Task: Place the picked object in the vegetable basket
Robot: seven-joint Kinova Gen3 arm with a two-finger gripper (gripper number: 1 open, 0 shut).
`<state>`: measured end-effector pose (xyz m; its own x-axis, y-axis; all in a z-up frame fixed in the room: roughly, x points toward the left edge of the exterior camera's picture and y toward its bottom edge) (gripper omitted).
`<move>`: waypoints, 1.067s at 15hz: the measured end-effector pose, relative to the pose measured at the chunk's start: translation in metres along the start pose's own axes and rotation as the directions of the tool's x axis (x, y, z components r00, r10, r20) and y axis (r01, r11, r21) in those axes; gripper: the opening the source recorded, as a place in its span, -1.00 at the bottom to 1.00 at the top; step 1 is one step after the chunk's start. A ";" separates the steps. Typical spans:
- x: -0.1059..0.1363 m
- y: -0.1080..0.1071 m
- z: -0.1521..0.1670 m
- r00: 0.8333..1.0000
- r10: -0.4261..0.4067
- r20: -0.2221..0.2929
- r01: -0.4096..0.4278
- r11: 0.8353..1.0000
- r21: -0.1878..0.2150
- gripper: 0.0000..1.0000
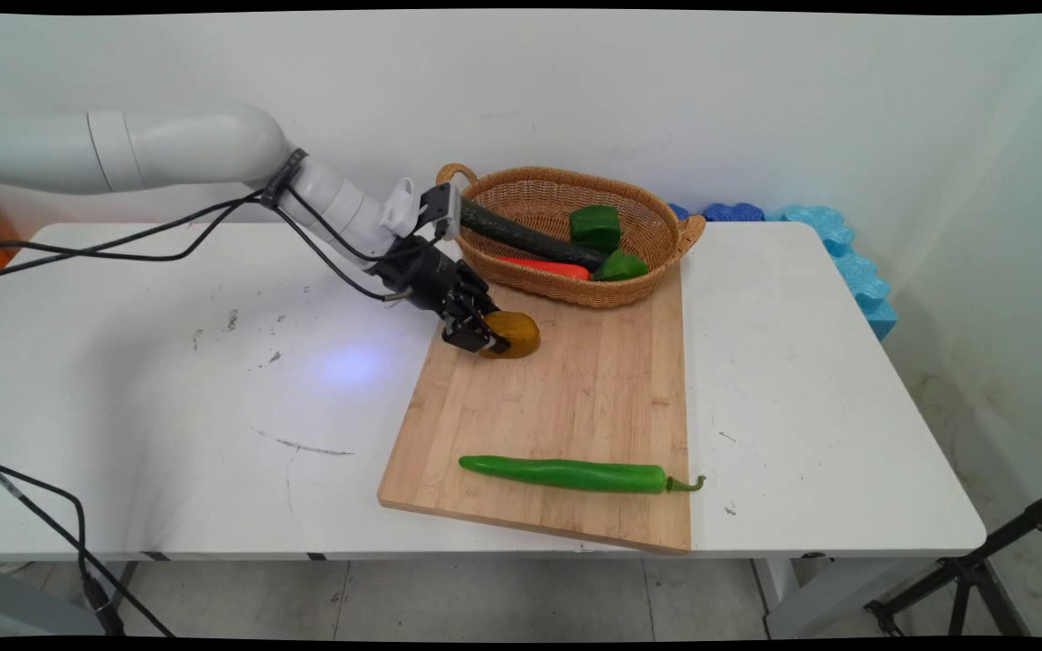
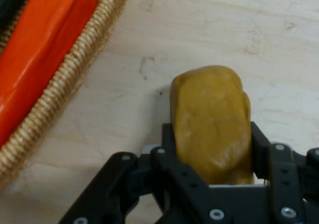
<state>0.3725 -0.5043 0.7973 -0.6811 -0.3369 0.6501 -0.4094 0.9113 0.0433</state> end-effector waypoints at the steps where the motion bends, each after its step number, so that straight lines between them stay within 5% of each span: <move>1: 0.000 0.000 0.000 1.000 0.011 0.001 -0.011 1.000 -0.004 -1.00; 9: 0.010 0.000 -0.014 0.995 0.095 -0.021 -0.095 0.995 -0.017 -1.00; 16: 0.037 -0.007 -0.047 0.994 0.089 -0.064 -0.088 0.996 0.010 -1.00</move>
<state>0.3791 -0.5123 0.8566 -0.6743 -0.2387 0.6988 -0.3537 0.9351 -0.0219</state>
